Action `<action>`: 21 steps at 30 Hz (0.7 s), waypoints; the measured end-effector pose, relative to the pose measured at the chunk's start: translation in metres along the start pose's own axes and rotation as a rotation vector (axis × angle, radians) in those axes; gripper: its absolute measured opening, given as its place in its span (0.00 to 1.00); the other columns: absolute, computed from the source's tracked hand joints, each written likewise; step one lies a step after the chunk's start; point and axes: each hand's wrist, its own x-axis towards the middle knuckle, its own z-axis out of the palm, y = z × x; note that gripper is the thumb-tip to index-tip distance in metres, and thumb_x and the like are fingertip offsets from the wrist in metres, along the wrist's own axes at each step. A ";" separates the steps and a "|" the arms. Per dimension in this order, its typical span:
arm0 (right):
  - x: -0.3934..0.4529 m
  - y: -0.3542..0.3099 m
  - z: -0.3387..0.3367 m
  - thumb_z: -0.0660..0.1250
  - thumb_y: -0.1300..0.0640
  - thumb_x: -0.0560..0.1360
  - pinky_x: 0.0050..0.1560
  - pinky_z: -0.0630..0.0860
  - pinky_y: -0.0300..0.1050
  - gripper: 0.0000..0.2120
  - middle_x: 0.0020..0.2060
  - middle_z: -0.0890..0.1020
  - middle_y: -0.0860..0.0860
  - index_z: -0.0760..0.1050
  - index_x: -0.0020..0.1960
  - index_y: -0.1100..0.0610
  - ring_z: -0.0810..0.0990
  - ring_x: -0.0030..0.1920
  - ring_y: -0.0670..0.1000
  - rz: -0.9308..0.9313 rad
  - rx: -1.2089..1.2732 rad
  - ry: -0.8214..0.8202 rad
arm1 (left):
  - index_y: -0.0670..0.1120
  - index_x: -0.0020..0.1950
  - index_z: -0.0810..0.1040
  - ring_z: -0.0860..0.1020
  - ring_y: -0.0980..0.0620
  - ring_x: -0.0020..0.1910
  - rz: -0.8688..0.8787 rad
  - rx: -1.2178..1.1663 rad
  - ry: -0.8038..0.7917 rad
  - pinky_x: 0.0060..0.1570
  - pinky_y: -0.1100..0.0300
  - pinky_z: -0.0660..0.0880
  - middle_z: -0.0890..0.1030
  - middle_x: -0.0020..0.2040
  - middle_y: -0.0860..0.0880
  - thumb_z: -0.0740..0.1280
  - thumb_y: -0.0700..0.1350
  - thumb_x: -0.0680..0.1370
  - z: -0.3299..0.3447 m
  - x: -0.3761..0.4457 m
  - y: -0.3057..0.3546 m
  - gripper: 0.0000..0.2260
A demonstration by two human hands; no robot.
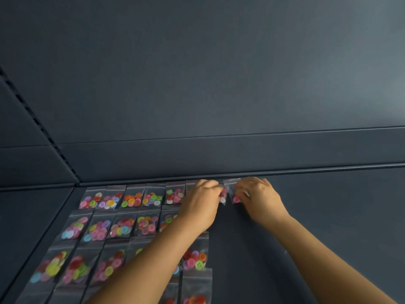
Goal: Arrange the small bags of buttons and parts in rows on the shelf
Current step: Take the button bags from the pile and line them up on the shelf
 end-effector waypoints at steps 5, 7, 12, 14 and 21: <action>0.000 0.008 0.008 0.61 0.53 0.78 0.49 0.72 0.43 0.08 0.53 0.78 0.46 0.79 0.51 0.52 0.72 0.53 0.51 -0.021 -0.056 -0.071 | 0.45 0.64 0.75 0.72 0.47 0.61 -0.012 0.133 -0.012 0.58 0.55 0.70 0.76 0.63 0.49 0.62 0.38 0.78 0.011 -0.002 0.002 0.15; 0.001 0.008 0.008 0.61 0.51 0.79 0.50 0.71 0.42 0.10 0.54 0.78 0.47 0.79 0.53 0.52 0.71 0.55 0.51 -0.009 -0.078 -0.063 | 0.44 0.65 0.75 0.72 0.48 0.60 -0.020 0.151 0.011 0.57 0.56 0.70 0.76 0.62 0.49 0.62 0.38 0.78 0.014 -0.003 0.003 0.15; 0.006 0.004 0.008 0.60 0.54 0.79 0.46 0.64 0.38 0.10 0.55 0.77 0.48 0.79 0.50 0.53 0.69 0.56 0.51 -0.007 -0.080 -0.042 | 0.44 0.62 0.76 0.72 0.48 0.59 -0.030 0.100 0.074 0.56 0.57 0.70 0.76 0.60 0.49 0.61 0.40 0.80 0.015 0.001 0.005 0.12; 0.008 0.003 0.009 0.59 0.55 0.79 0.46 0.63 0.38 0.10 0.56 0.77 0.47 0.79 0.51 0.53 0.69 0.56 0.51 -0.011 -0.084 -0.039 | 0.44 0.59 0.77 0.72 0.48 0.57 -0.036 0.095 0.080 0.53 0.57 0.69 0.76 0.58 0.49 0.61 0.40 0.79 0.015 0.002 0.005 0.10; 0.013 0.003 0.012 0.59 0.55 0.79 0.48 0.66 0.39 0.11 0.57 0.76 0.48 0.79 0.53 0.53 0.69 0.58 0.52 0.011 -0.096 -0.060 | 0.45 0.61 0.77 0.71 0.48 0.58 -0.087 0.114 0.093 0.55 0.56 0.70 0.77 0.59 0.49 0.62 0.40 0.79 0.022 0.009 0.005 0.11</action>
